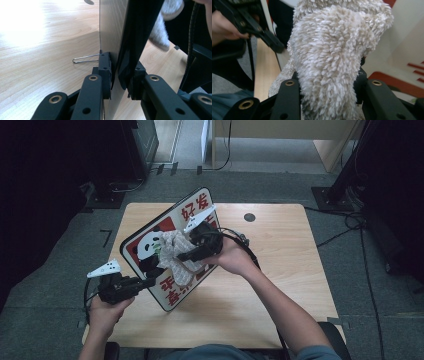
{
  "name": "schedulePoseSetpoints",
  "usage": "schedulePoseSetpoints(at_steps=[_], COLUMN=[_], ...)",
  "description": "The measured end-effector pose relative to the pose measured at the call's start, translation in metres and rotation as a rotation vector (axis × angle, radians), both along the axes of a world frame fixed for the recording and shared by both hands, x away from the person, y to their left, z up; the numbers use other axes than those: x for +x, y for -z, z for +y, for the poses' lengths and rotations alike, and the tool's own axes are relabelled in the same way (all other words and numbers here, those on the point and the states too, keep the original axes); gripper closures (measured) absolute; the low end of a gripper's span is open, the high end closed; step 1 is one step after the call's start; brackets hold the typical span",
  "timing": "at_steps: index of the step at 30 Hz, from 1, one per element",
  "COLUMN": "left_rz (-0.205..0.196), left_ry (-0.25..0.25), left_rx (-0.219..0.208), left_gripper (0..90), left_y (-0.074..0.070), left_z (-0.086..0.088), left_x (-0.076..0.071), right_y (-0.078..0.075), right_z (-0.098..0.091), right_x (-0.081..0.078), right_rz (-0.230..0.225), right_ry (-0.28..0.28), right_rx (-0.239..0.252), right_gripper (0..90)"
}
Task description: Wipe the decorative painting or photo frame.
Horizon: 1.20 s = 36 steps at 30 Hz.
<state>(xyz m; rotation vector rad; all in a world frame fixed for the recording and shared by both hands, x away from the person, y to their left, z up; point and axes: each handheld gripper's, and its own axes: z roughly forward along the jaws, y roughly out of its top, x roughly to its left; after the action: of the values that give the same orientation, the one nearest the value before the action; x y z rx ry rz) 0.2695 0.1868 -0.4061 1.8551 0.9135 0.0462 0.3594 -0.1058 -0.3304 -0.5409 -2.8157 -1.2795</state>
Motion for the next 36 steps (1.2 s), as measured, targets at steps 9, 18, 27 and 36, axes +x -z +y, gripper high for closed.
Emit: schedulePoseSetpoints(at_steps=[9,18,27,36], left_rz=[-0.006,-0.009,-0.009,-0.009], left_ry=[0.001,0.007,0.012,0.010], left_rx=[0.000,0.002,0.004,0.005], left_gripper=[77.2,77.3,76.9,76.7], left_y=[0.001,0.000,0.000,0.000], left_z=[0.001,0.001,0.001,0.000], left_x=[0.000,0.003,0.002,0.000], right_y=[0.022,0.033,0.051,0.074], right_z=[-0.005,-0.008,-0.014,-0.018], right_x=[-0.001,-0.002,-0.005,-0.010], right_rz=[0.018,0.022,0.042,0.058], right_ry=[-0.006,0.005,0.005,0.008], right_rx=[0.047,0.046,0.022,0.017], right_gripper=[63.0,63.0,62.9,62.8])
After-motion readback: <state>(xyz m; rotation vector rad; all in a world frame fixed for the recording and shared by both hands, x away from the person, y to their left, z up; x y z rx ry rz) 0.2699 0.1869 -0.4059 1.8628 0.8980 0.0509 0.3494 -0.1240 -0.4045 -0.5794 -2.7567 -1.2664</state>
